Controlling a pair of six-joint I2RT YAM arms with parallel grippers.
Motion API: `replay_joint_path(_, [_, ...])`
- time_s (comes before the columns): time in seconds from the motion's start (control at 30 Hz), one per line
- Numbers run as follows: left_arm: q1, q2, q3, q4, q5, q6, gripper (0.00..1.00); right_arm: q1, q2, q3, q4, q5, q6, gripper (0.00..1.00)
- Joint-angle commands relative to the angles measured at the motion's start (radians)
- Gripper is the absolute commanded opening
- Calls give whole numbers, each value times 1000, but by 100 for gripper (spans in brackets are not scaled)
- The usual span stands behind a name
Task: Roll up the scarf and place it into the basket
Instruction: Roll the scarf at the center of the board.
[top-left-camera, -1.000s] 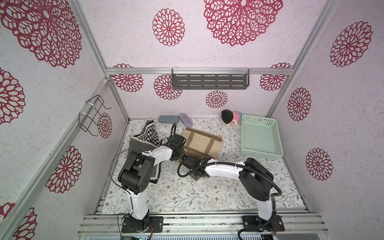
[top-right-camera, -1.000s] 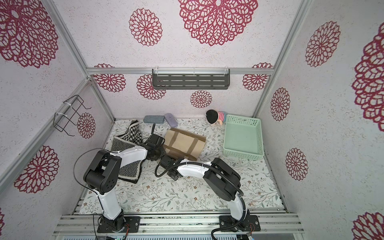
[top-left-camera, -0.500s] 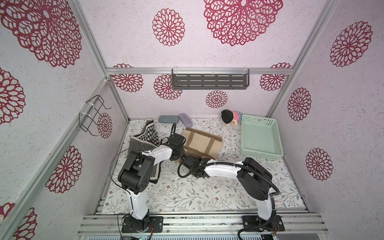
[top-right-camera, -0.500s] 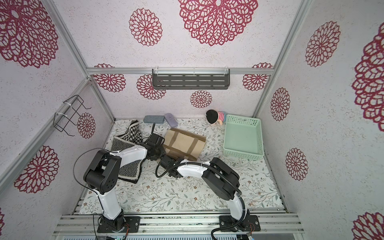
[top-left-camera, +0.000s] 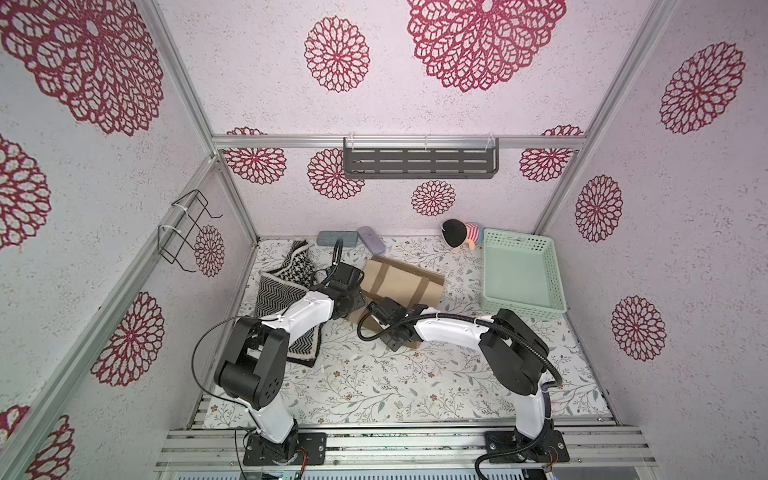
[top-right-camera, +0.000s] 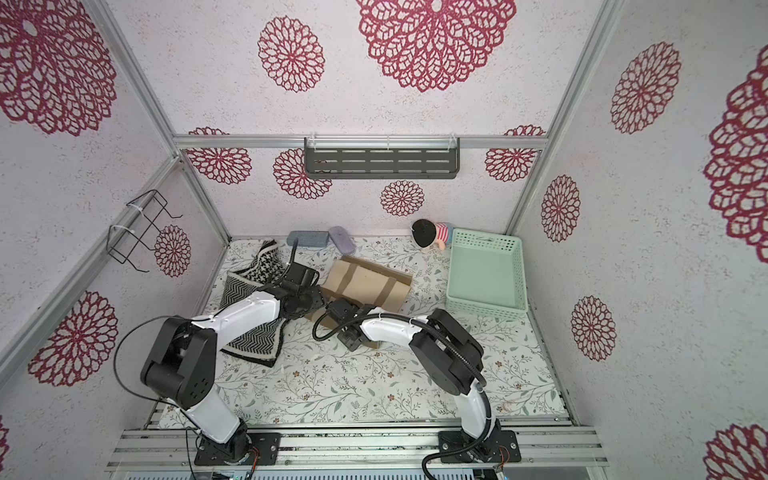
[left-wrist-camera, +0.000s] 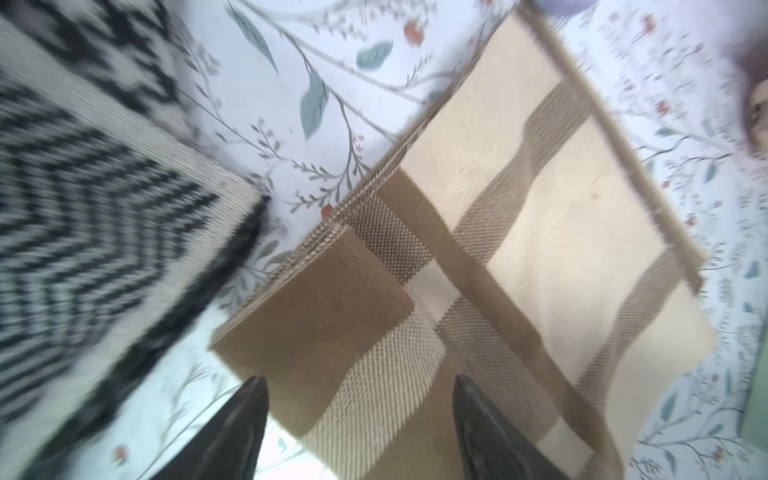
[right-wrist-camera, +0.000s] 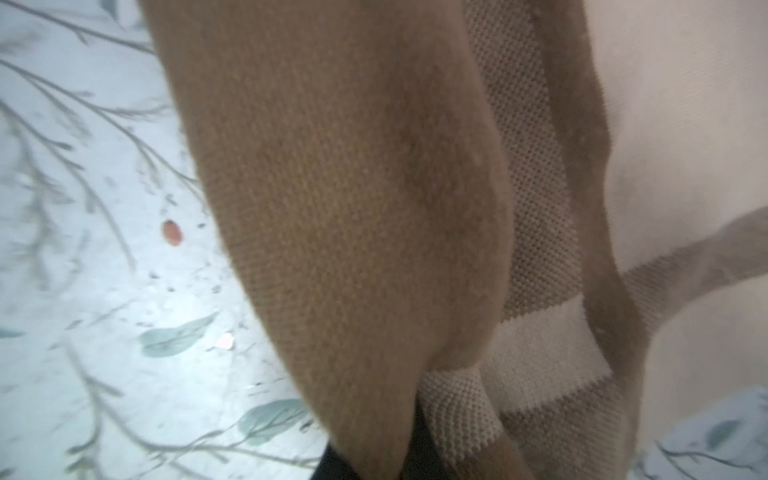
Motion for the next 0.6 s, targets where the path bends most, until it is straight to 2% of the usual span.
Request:
replay_joint_path(0.0, [3, -80, -47, -27, -30, 6, 74, -38, -43, 32, -106, -355, 142, 2])
replay_joint_path(0.23, [-44, -159, -107, -39, -14, -8, 74, -187, -51, -42, 33, -783, 338, 0])
replay_joint_path(0.37, [-97, -150, -96, -39, -19, 1, 69, -242, -30, -36, 42, -863, 347, 0])
replay_joint_path(0.57, [-139, -72, -38, 27, 60, 19, 54, -309, 53, 17, 1, -959, 348, 1])
